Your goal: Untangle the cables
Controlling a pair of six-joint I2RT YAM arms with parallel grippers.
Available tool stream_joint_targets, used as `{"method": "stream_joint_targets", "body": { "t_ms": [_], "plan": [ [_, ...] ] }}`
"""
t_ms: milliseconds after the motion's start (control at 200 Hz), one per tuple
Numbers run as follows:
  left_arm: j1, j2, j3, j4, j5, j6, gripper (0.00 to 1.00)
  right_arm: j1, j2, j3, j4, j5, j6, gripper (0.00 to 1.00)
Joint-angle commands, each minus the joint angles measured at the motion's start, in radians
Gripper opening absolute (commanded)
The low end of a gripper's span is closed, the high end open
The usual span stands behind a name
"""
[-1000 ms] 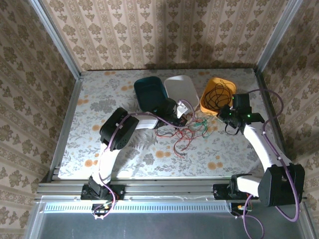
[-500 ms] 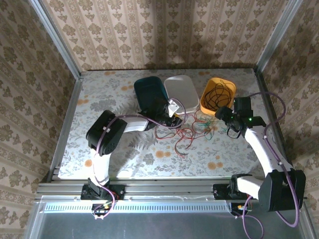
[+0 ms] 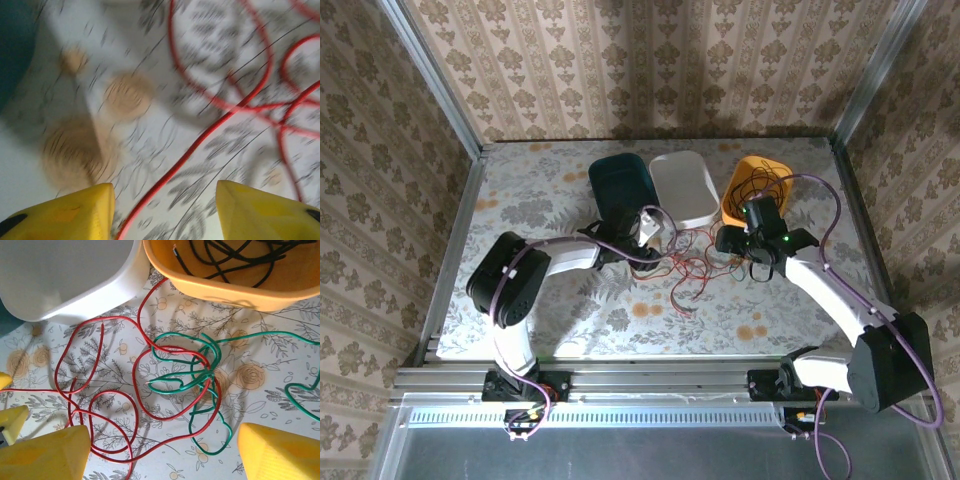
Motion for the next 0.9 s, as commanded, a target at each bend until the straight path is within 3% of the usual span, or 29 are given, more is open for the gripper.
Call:
{"method": "stream_joint_targets", "body": {
  "t_ms": [0,220,425,530,675,780,895],
  "plan": [
    [0.018,-0.007,0.012,-0.054,-0.075,0.016,0.57,0.001,0.02,0.044,0.031,-0.027,-0.027,0.78],
    [0.006,0.056,0.073,-0.14,-0.104,0.078,0.53,-0.001,0.007,0.038,0.038,-0.026,-0.018,0.77],
    [-0.047,-0.001,0.046,-0.157,-0.111,0.158,0.0,-0.003,0.001,0.013,0.058,-0.01,0.004,0.76],
    [-0.061,-0.089,0.042,-0.125,-0.109,0.146,0.0,-0.008,0.019,0.013,0.069,-0.008,0.02,0.76],
    [-0.051,-0.287,0.045,-0.057,0.042,0.141,0.0,-0.029,0.044,0.013,0.073,-0.011,0.048,0.76],
    [-0.02,-0.372,0.135,-0.131,0.159,0.155,0.0,-0.042,0.044,0.009,0.075,-0.011,0.061,0.77],
    [0.011,-0.418,0.243,-0.197,0.17,0.184,0.0,-0.053,0.038,0.009,0.078,-0.006,0.062,0.77]
  ]
}}
